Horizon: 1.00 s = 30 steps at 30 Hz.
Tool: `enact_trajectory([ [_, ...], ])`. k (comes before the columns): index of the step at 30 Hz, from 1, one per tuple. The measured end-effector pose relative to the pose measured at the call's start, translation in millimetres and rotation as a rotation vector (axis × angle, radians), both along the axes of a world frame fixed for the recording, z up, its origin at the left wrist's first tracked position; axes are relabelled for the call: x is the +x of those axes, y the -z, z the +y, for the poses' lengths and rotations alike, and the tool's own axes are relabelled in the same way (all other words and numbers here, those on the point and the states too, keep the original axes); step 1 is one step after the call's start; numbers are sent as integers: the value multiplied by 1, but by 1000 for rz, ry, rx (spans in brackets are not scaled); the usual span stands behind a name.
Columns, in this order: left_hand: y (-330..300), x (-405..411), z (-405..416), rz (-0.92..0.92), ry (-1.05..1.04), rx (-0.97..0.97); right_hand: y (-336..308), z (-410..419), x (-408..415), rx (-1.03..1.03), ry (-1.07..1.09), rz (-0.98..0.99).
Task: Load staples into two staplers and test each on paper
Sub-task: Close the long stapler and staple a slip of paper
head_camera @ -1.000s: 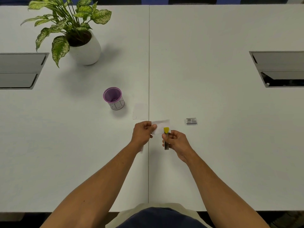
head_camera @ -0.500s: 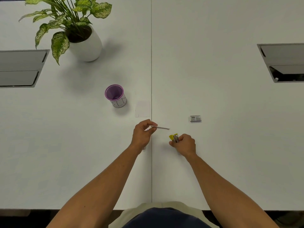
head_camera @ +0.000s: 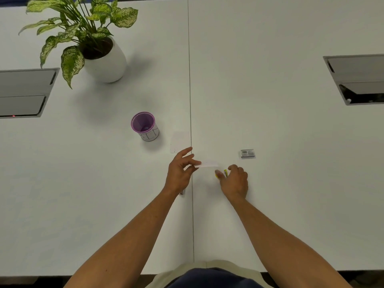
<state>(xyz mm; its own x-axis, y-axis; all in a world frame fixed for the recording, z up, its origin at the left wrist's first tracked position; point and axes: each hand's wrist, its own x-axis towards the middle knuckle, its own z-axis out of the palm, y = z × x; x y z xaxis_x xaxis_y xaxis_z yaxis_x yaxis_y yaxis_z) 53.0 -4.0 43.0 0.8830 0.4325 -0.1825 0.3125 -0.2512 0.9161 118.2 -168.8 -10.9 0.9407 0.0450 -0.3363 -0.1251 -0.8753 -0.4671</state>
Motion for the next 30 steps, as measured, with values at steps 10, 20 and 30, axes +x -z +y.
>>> enact_trajectory([
  [10,-2,-2,0,-72,115,58,-45,2,7,967,238,521],
  [20,-11,-12,-7,-12,-137,-276,-57,5,-6,917,162,372],
  [30,-11,-22,-16,30,-206,-152,-61,12,-22,886,133,273],
])
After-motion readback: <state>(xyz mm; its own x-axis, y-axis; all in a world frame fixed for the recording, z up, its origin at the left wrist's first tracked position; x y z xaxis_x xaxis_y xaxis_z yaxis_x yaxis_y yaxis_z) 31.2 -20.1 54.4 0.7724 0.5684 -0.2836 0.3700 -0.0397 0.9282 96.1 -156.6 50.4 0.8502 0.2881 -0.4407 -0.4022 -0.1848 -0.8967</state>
